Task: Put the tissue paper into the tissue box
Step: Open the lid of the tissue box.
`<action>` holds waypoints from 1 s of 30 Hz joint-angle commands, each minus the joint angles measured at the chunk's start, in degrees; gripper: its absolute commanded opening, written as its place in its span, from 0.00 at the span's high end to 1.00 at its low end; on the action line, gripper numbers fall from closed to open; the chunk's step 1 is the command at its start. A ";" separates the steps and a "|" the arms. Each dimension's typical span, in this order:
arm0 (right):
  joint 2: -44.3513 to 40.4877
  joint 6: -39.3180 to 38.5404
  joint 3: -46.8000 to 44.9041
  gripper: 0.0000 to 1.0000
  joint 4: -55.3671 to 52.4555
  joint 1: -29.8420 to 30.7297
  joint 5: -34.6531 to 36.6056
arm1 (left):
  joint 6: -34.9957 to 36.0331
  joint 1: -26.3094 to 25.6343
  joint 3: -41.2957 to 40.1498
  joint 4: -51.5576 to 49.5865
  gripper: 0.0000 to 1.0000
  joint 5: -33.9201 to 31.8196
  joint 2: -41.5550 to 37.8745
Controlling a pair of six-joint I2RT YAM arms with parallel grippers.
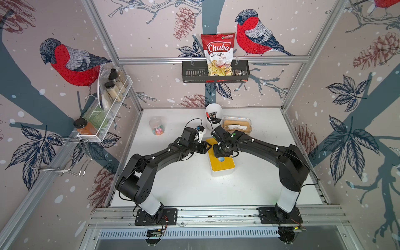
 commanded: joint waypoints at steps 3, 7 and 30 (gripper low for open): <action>0.35 -4.36 -0.20 0.95 3.72 0.04 -5.37 | 1.63 -0.45 0.11 -8.95 0.62 -3.50 0.80; 0.26 -4.53 0.15 0.95 3.46 0.08 -5.13 | 0.66 -0.49 1.33 -8.86 0.58 -2.45 0.20; 0.67 -8.13 1.47 0.95 2.41 0.55 -5.87 | -0.76 -0.48 3.73 -7.29 0.51 -0.64 -1.69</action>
